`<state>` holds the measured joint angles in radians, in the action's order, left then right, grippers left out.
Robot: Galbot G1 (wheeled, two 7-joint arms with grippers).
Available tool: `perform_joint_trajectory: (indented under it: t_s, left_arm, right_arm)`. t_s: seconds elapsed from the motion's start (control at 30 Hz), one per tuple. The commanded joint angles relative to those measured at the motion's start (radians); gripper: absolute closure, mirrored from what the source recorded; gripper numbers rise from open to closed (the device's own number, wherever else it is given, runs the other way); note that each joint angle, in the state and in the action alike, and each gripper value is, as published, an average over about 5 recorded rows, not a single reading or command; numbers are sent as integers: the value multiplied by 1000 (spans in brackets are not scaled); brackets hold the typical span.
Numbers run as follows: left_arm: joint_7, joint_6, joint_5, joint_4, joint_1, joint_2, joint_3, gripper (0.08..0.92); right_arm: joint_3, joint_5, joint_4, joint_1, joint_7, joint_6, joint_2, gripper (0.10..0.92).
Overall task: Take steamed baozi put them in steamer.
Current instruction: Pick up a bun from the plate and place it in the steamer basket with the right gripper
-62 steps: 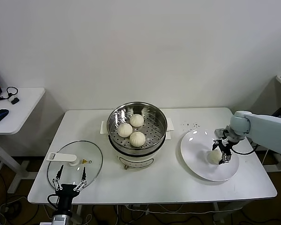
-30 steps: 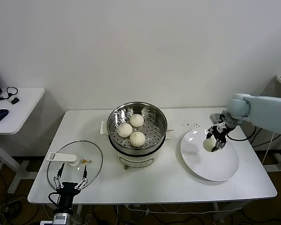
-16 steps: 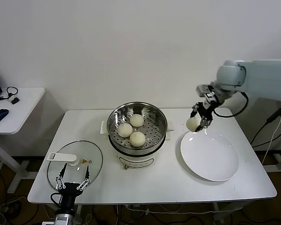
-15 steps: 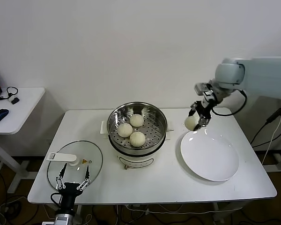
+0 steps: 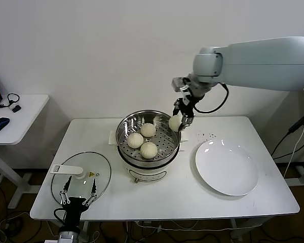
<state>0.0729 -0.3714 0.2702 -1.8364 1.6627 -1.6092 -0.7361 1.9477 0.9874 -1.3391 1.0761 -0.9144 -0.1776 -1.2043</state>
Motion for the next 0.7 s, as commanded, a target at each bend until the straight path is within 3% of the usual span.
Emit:
perform_joint_trajectory:
  t_s: [0.03, 0.7]
  left_arm:
    - [0, -1, 1, 2, -1, -49, -5, 177]
    - [-1, -3, -5, 25, -15, -49, -19, 177]
  right_arm:
    - [-33, -9, 87, -142, 21, -14, -114, 383]
    - [-74, -107, 180, -303, 73, -14, -105, 381]
